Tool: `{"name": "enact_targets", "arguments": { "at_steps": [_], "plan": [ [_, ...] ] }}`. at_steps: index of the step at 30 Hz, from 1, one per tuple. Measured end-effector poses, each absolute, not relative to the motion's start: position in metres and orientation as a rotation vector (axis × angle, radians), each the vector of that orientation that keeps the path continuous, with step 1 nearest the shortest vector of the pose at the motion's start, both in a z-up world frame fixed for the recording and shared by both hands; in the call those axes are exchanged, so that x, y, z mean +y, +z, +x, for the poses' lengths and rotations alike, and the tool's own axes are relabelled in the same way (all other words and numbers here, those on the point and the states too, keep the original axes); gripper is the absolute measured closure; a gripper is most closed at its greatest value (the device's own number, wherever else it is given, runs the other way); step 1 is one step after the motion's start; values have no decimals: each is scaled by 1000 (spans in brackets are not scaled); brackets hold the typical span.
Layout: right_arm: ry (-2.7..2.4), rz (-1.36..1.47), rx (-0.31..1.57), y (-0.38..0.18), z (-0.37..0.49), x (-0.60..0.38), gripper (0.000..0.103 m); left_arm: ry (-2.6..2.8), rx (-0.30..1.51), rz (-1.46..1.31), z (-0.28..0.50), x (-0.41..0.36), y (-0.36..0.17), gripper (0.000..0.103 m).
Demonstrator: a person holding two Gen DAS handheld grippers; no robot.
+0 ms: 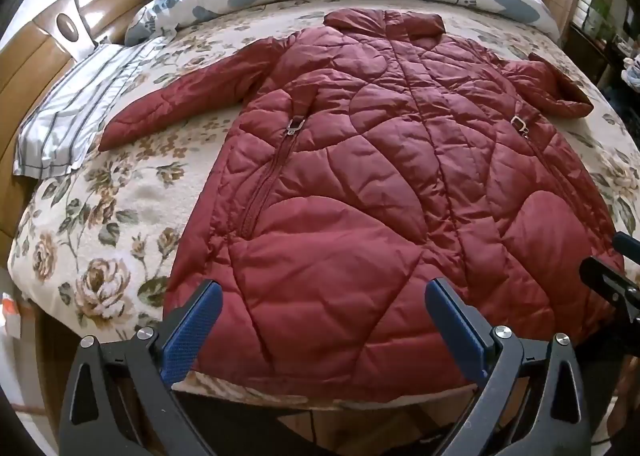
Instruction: Fold large clothes
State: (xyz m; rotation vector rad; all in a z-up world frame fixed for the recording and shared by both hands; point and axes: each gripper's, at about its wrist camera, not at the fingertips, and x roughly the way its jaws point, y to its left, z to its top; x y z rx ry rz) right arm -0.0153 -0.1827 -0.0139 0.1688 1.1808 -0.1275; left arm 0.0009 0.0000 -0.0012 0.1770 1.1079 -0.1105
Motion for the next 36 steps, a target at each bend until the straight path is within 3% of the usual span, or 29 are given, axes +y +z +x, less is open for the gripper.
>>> {"name": "enact_targets", "arguments": {
  "at_steps": [36],
  "plan": [
    [-115,182,1181,-9,-13,-174,0,-109,1107,177,0,-3,-4,1]
  ]
}}
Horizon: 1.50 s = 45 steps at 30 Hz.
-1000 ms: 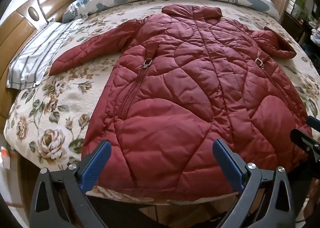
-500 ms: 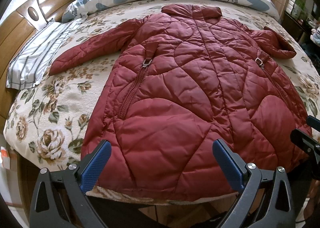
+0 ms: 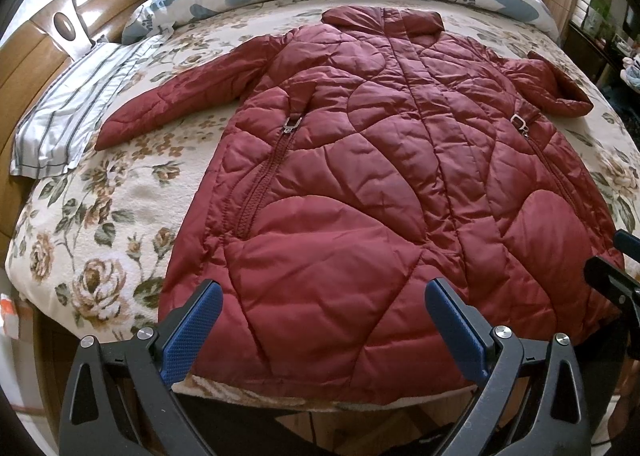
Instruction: Fold large clothes
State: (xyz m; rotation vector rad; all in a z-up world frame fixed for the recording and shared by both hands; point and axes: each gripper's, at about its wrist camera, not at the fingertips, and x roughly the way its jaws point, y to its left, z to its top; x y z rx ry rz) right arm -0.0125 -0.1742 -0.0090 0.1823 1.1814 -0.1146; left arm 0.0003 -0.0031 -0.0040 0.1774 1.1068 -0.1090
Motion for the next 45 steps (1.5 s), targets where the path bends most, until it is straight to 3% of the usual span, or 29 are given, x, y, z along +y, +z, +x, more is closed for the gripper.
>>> {"name": "enact_targets", "arguments": {
  "at_steps": [25,45],
  "plan": [
    [-234,228,1128,-4,7,-247,0,-131,1132,149,50,0,-22,1],
    [-442,196,1024,-1,97,-400,1,-92,1193,152,121,-10,-29,1]
  ]
}}
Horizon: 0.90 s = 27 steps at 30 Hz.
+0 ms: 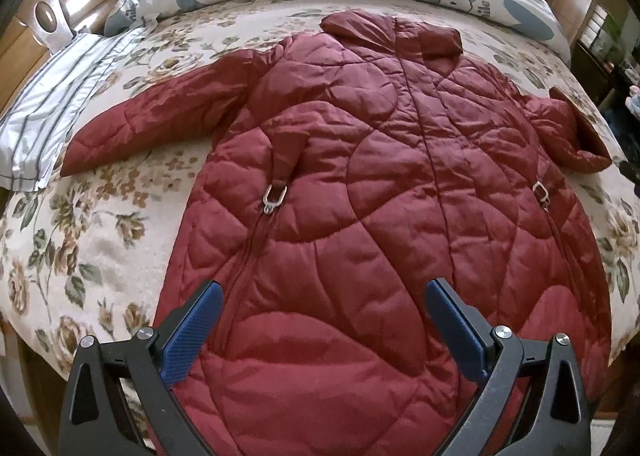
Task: Fold large clothes
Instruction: 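Grasp the hood with the right gripper and lift it toward the coat's middle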
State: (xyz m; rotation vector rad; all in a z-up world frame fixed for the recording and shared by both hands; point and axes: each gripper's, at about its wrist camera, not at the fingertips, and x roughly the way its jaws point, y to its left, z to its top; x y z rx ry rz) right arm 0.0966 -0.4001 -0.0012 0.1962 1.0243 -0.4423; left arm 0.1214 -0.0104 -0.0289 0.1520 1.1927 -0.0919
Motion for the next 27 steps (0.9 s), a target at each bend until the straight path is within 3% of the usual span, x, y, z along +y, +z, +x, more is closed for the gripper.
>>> {"name": "enact_targets", "arguments": {
  "at_steps": [4,9,14,16,18,21,24,27],
  "plan": [
    [-512,148,1025,-7,122,-435,6,-78,1241,148,136,-11,-36,1],
    [-606,117,1052,-25,156,-483,20,-74,1237,139,152,-13,-41,1],
    [-655,68,1109,-52,184,-514,22,-60,1253,144,166,-15,-51,1],
    [-665,66,1127,-62,190,-523,33,-58,1258,137,170,-16,-55,1],
    [-659,95,1134,-71,191,-532,54,-54,1264,139,173,-17,-58,1],
    [-644,118,1111,-68,188,-534,75,-54,1265,134,179,-17,-63,1],
    [-617,136,1082,-58,185,-526,86,-51,1251,145,182,-17,-68,2],
    [-569,178,1044,-44,180,-514,88,-34,1226,175,182,-18,-71,2]
  ]
}}
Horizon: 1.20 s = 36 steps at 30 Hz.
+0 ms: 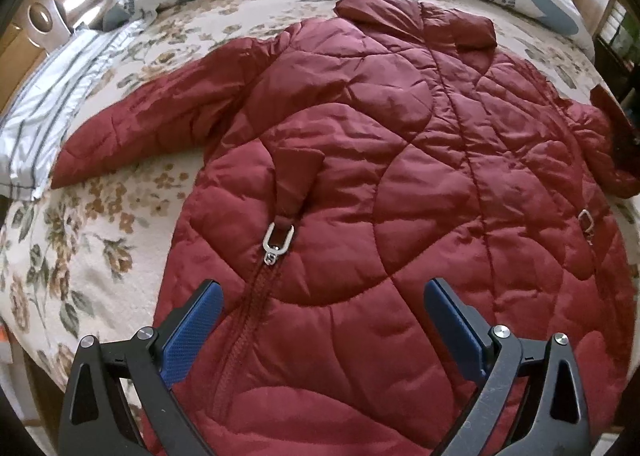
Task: Fold large clothes
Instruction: 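Grasp the hood with the right gripper and lift it toward the coat's middle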
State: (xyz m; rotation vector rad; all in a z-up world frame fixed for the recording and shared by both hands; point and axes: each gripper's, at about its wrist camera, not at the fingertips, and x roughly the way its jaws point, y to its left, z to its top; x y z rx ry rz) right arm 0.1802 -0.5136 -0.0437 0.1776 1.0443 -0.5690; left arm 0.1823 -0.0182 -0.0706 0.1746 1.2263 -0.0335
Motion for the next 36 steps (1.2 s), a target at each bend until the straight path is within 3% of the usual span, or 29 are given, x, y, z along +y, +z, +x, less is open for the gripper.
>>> {"name": "enact_targets", "arguments": {
  "at_steps": [12,26,36],
  "plan": [
    [-258,235,951,-6,190,-390,90,-172,1244,1,181,8,-67,6],
    [38,273,1054,-76,220,-265,90,-315,1254,-305,215,54,-71,6],
    [259,264,1071,-101,229,-209,86,-347,1248,-332,271,48,-78,6]
  ]
}}
